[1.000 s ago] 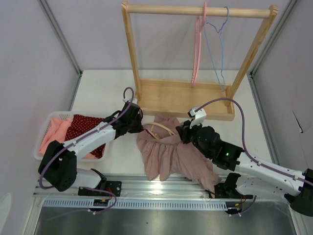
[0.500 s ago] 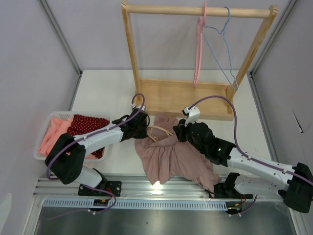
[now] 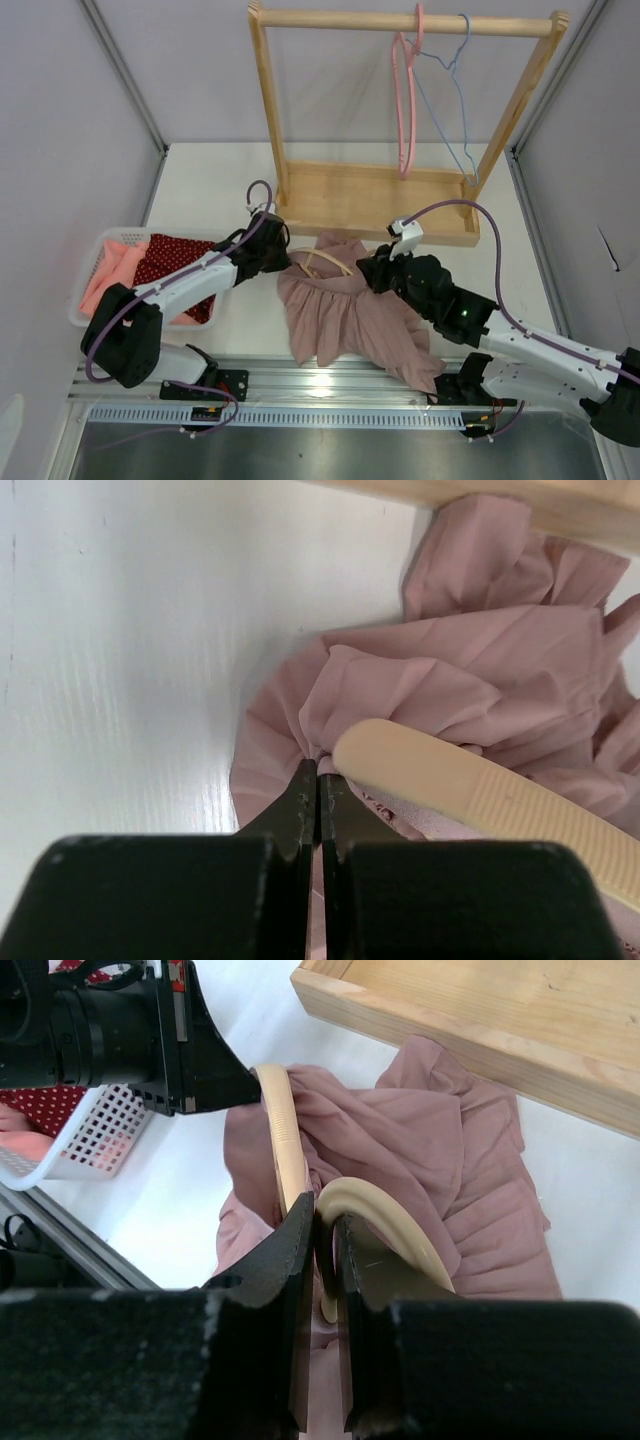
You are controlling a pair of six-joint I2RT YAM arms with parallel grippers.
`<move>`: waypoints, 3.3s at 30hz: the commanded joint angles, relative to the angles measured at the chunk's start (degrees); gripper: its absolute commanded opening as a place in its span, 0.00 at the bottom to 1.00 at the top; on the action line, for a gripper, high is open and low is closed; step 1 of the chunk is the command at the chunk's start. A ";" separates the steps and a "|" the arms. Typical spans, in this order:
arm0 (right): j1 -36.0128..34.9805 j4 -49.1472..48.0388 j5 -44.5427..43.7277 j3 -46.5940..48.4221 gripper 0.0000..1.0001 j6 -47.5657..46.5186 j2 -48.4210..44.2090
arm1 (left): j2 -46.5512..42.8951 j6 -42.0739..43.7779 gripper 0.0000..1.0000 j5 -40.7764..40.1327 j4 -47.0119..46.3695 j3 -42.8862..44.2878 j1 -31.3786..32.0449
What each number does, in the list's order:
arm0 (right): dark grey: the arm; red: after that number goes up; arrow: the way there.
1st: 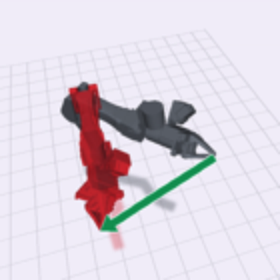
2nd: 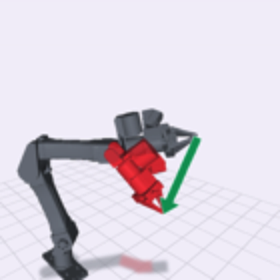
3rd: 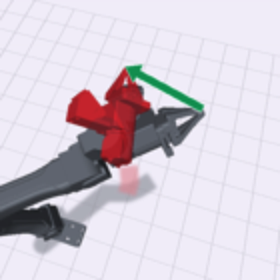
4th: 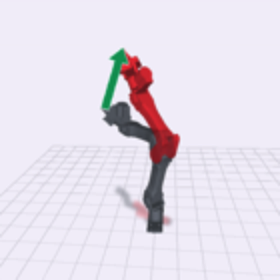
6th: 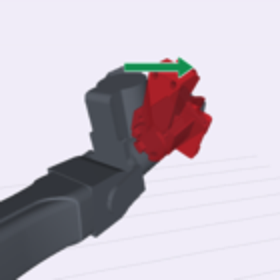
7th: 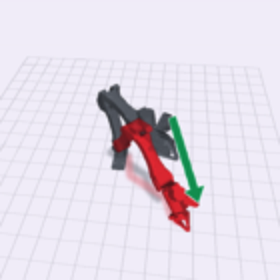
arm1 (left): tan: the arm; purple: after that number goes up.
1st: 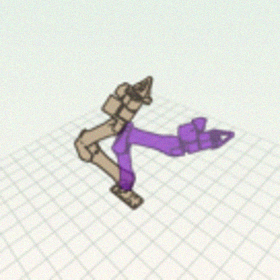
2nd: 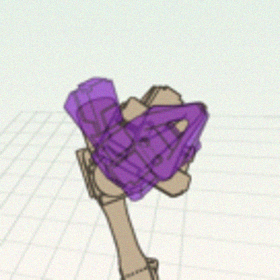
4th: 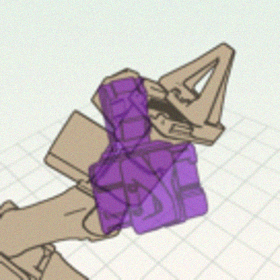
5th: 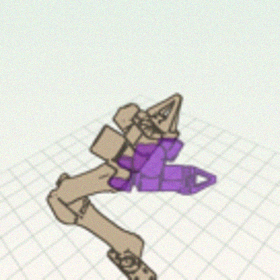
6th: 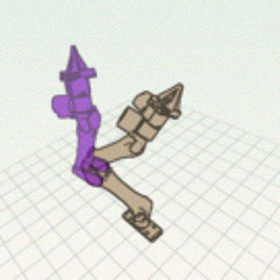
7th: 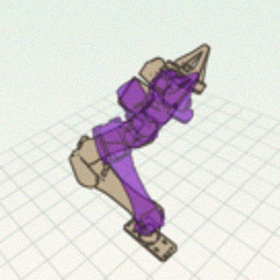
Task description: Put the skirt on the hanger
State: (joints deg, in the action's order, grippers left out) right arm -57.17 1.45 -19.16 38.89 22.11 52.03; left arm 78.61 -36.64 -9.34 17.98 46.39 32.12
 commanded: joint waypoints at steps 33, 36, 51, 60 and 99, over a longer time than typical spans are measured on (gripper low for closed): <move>0.92 -6.19 15.10 -4.09 0.00 3.20 -5.01 | -6.97 -5.10 0.00 3.72 -9.53 -9.21 -5.49; -0.57 -7.25 17.14 -4.79 0.00 3.03 -5.01 | -6.81 -4.85 0.00 2.58 -9.28 -9.22 -5.75; -3.21 -7.78 18.62 -2.51 0.00 0.92 -13.70 | 2.42 -4.93 0.00 7.76 -10.69 -9.76 -7.33; -3.13 2.67 17.75 -3.47 0.00 1.18 -21.53 | 4.01 -1.51 0.00 10.05 -6.30 -4.65 -10.67; -8.13 15.51 0.34 -1.36 0.00 -4.52 -10.55 | -22.10 3.77 0.00 -0.25 13.14 3.00 -10.67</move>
State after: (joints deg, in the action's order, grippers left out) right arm -64.42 11.51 -19.90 36.67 20.34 42.09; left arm 57.78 -34.85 -2.39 33.19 47.09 23.18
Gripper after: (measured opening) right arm 0.129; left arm 0.009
